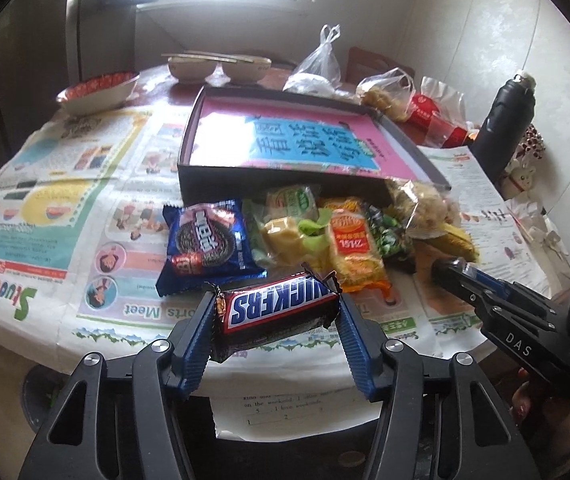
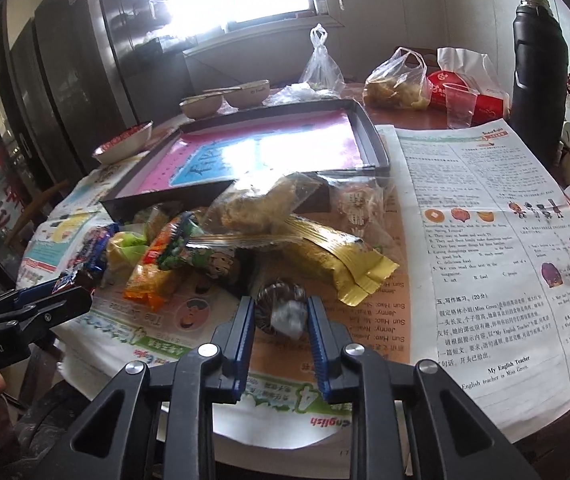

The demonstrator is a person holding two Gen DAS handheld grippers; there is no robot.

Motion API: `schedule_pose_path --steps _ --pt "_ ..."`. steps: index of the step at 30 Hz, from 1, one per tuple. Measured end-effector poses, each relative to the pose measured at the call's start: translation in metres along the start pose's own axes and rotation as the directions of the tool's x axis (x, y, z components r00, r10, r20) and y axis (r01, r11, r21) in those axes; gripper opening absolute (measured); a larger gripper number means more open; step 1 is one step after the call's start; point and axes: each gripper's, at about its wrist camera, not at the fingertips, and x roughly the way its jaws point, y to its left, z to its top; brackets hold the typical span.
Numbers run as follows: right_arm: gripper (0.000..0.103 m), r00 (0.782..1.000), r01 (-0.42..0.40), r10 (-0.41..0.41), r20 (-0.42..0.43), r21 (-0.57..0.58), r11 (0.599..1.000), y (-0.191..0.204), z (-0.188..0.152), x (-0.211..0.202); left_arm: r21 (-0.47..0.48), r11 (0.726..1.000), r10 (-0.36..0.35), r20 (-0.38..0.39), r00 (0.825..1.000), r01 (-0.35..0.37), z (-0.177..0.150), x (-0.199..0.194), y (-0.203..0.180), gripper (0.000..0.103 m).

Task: Organize snacks
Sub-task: 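Grasp the Snickers bar with the left tool while the right tool grasps a dark wrapped candy, then lift and carry the Snickers bar and candy over the pink tray with both tools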

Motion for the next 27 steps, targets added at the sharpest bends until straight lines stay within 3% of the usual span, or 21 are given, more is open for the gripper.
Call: schedule_pose_path --steps 13,27 --pt "0.026 0.999 -0.022 0.022 0.029 0.006 1.000 0.001 0.007 -0.009 0.008 1.000 -0.024 0.039 0.999 0.023 0.017 -0.011 -0.003 0.060" --pt "0.026 0.994 -0.034 0.033 0.103 0.006 0.999 -0.001 0.041 -0.021 0.000 1.000 -0.023 0.064 0.998 0.023 0.044 -0.002 -0.003 0.060"
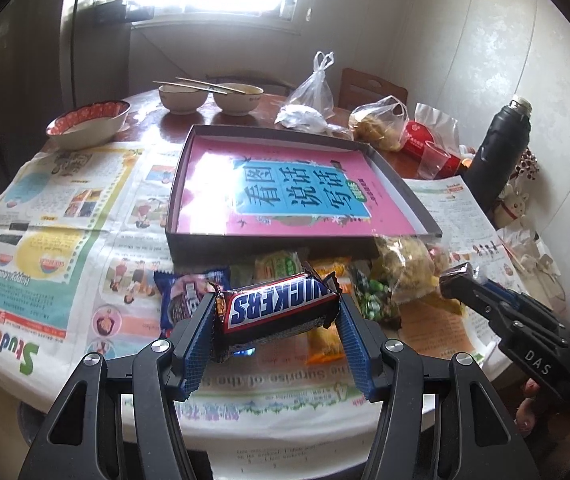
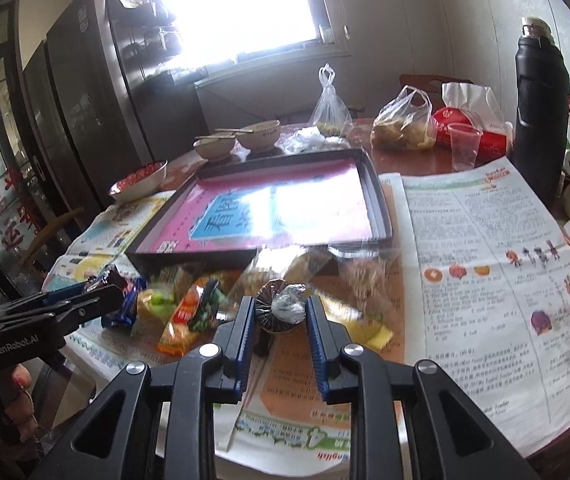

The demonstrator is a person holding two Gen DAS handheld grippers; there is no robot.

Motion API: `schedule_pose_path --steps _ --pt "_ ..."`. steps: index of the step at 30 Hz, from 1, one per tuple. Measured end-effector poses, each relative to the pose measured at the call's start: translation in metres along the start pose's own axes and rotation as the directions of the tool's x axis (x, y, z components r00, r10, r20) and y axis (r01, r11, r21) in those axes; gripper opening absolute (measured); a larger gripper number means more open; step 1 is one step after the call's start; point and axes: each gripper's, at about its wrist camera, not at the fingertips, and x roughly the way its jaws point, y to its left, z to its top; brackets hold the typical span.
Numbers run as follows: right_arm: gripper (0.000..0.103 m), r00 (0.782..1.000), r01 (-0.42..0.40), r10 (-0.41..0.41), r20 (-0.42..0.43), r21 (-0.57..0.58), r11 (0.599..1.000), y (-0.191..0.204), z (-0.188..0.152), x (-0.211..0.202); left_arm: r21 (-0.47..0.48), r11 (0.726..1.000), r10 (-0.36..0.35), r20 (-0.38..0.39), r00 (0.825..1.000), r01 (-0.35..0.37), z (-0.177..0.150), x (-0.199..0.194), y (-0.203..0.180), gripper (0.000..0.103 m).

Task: Organize snacks
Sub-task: 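Lift and carry the Snickers bar and candy over the pink tray with both tools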

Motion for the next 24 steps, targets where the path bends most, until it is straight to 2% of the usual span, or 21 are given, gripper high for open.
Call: schedule_pose_path --steps 14,24 --pt "0.026 0.999 -0.007 0.006 0.043 0.031 1.000 -0.015 0.046 0.022 -0.033 0.999 0.005 0.027 1.000 -0.004 0.043 0.021 0.008 0.060" --pt "0.026 0.999 -0.012 0.010 0.033 0.059 0.998 -0.029 0.066 0.041 -0.039 0.999 0.011 0.029 1.000 -0.010 0.067 0.041 0.009 0.060"
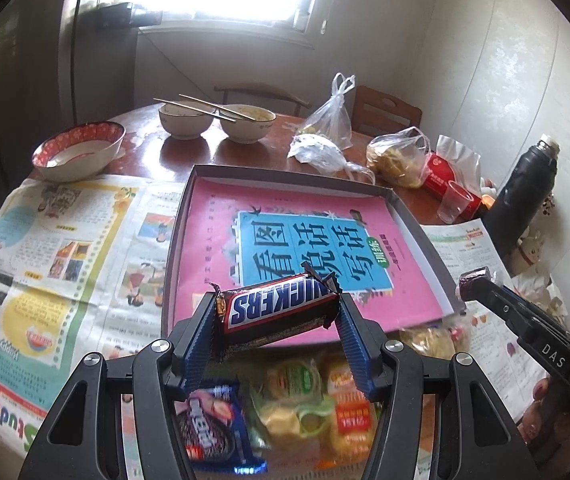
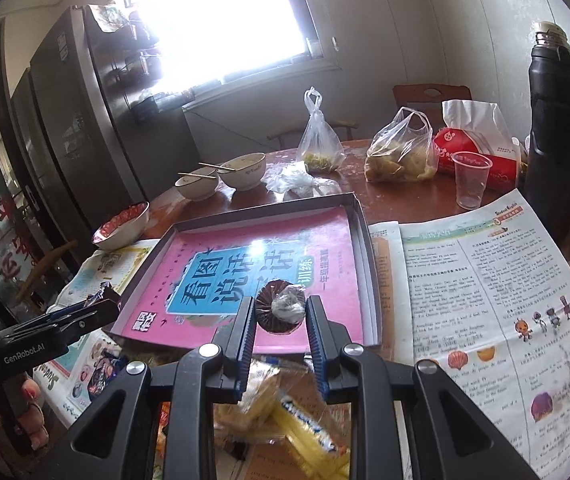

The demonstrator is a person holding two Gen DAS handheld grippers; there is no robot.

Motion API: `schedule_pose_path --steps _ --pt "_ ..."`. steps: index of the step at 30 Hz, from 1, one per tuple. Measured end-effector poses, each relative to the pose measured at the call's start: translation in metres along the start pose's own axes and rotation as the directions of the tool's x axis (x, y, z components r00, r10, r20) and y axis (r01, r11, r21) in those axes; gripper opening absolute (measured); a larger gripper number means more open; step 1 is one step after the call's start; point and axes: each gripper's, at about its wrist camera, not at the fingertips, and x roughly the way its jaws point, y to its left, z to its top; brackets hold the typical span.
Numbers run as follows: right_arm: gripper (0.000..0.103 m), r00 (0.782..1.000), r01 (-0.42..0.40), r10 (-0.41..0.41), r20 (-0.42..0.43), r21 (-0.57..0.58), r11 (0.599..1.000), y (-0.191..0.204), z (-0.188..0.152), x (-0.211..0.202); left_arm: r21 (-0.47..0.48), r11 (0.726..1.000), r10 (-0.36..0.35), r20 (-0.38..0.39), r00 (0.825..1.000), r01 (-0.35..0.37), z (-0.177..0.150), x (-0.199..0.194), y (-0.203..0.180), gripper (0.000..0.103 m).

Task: Organize snacks
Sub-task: 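Lift and carry the Snickers bar and candy over the pink tray with both tools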

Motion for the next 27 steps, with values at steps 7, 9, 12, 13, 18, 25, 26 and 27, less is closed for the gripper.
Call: schedule_pose_path --steps 7,9,12,13,18,25,26,27 --pt "0.026 1.000 -0.003 0.003 -0.018 0.001 1.000 -0.003 0.006 0.013 -0.007 1.000 0.006 -0.014 1.000 -0.007 0.011 0.018 0.003 0.060" --pt "0.026 1.000 -0.005 0.005 -0.023 0.005 1.000 -0.004 0.007 0.016 -0.009 1.000 0.009 -0.019 1.000 -0.009 0.012 0.022 0.004 0.060" --pt "0.026 1.000 -0.006 0.006 -0.027 0.002 1.000 -0.004 0.009 0.020 -0.008 1.000 0.015 -0.023 1.000 -0.015 0.014 0.028 0.005 0.060" --pt "0.026 1.000 -0.008 0.008 -0.029 0.003 1.000 -0.004 0.010 0.021 -0.009 1.000 0.015 -0.025 1.000 -0.016 0.014 0.030 0.006 0.060" --pt "0.026 0.999 -0.003 0.003 -0.053 0.003 1.000 -0.005 0.011 0.031 -0.003 1.000 0.015 -0.044 0.999 -0.015 0.015 0.040 0.006 0.060" --pt "0.026 0.994 0.023 -0.021 -0.104 0.015 1.000 -0.012 0.009 0.046 0.001 1.000 0.015 -0.087 0.996 -0.015 0.014 0.058 0.008 0.060" --pt "0.026 0.994 0.021 -0.019 -0.112 0.016 1.000 -0.013 0.009 0.048 0.004 1.000 0.015 -0.094 0.995 -0.015 0.014 0.060 0.008 0.060" --pt "0.026 0.993 0.019 -0.017 -0.114 0.021 1.000 -0.014 0.009 0.049 0.008 1.000 0.016 -0.101 0.995 -0.015 0.014 0.062 0.008 0.060"
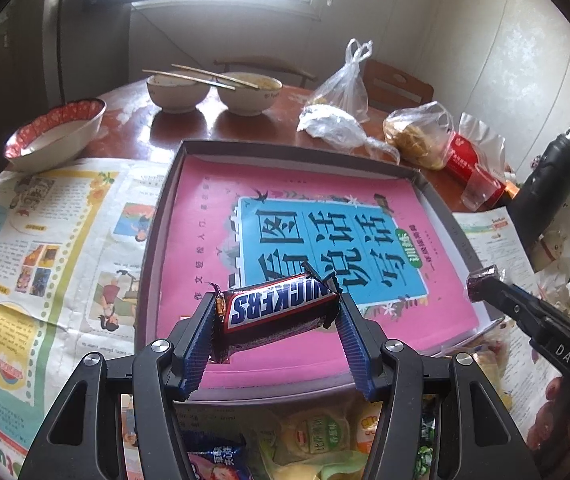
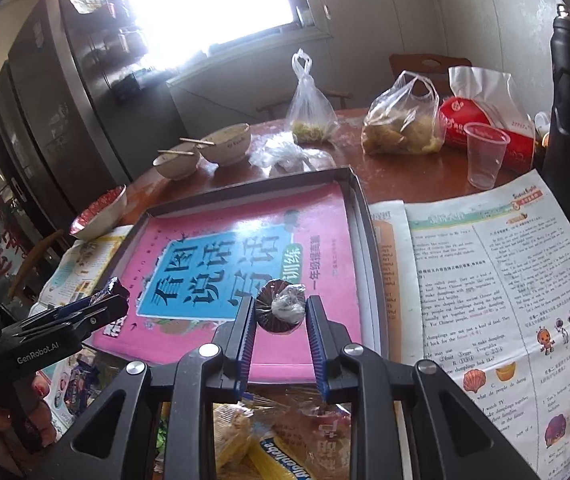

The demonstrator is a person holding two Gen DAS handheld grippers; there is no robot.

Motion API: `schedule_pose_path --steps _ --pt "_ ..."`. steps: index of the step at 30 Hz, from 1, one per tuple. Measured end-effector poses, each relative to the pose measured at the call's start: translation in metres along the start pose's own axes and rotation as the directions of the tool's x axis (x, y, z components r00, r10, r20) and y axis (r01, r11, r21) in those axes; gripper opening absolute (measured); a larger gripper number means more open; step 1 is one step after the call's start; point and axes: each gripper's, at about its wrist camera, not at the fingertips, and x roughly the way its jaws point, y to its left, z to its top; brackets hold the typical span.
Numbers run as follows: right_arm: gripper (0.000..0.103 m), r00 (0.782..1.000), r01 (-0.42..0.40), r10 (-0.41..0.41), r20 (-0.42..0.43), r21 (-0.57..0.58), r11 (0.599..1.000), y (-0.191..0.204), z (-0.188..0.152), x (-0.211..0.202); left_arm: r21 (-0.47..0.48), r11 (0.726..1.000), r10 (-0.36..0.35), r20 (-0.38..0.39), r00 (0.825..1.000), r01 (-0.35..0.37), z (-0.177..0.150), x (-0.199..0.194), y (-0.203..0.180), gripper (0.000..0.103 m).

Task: Organize snacks
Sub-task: 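Lift and carry the Snickers bar and candy over the pink tray with both tools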

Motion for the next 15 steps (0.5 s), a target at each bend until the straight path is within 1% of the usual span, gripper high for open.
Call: schedule_pose_path --steps 4,8,15 --pt "0.026 1.000 0.013 -0.013 -0.003 -0.001 1.000 0.000 0.002 0.003 0.018 1.000 0.005 -0.014 1.000 -0.005 0.001 0.003 -0.001 0.060" --pt "0.026 0.999 0.031 -0.031 -0.029 0.007 0.999 -0.003 0.001 0.007 0.019 1.000 -0.001 -0.015 1.000 0.002 0.004 0.006 -0.001 0.060" --pt "0.026 0.998 0.029 -0.028 -0.056 0.030 0.999 -0.012 0.003 0.010 0.029 1.000 0.003 -0.052 0.999 -0.001 0.004 0.013 -0.004 0.060"
